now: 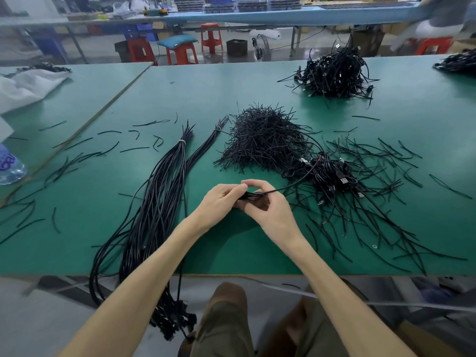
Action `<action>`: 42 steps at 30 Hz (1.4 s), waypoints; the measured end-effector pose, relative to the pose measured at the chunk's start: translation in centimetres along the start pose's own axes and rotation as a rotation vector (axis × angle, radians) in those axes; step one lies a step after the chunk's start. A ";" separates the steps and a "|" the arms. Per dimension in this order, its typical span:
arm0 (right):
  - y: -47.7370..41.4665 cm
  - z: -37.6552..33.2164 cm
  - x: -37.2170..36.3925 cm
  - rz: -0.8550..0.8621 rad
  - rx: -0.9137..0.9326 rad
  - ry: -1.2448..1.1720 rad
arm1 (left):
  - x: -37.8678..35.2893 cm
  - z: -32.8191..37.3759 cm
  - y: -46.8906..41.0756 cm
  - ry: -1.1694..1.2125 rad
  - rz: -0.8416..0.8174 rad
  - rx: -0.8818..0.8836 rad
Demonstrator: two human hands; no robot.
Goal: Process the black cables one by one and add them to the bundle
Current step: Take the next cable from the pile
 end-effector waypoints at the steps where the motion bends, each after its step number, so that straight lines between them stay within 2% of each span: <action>1: 0.0 0.2 0.1 0.023 -0.014 -0.004 | 0.0 0.1 0.0 0.025 0.002 -0.006; 6: 0.1 0.5 0.9 0.106 -0.027 0.064 | 0.0 0.2 0.0 0.089 0.001 -0.004; 13: 0.1 0.3 0.2 0.032 -0.039 0.037 | 0.1 -0.1 -0.1 0.091 -0.001 0.015; 22: -0.3 0.6 0.6 0.059 -0.063 0.126 | 0.0 0.2 0.0 0.029 -0.011 0.033; 31: 0.2 0.7 2.2 0.220 -0.076 0.099 | -0.1 1.3 0.4 -0.199 -0.005 -0.080; 36: 0.3 0.6 2.3 0.215 -0.062 0.117 | 0.2 2.8 1.1 -0.471 -0.114 -0.187; 42: 0.1 0.3 1.2 0.114 -0.039 0.132 | -0.2 3.3 2.1 -0.688 -0.169 -0.198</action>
Point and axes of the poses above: each hand's wrist, its own y-axis away from the middle knuckle, its own x-axis out of the back of the hand, z = x × y, the point moved 8 cm from there along -y, towards the middle knuckle, and after that the axes turned 10 degrees about y, right-handed, at the moved point
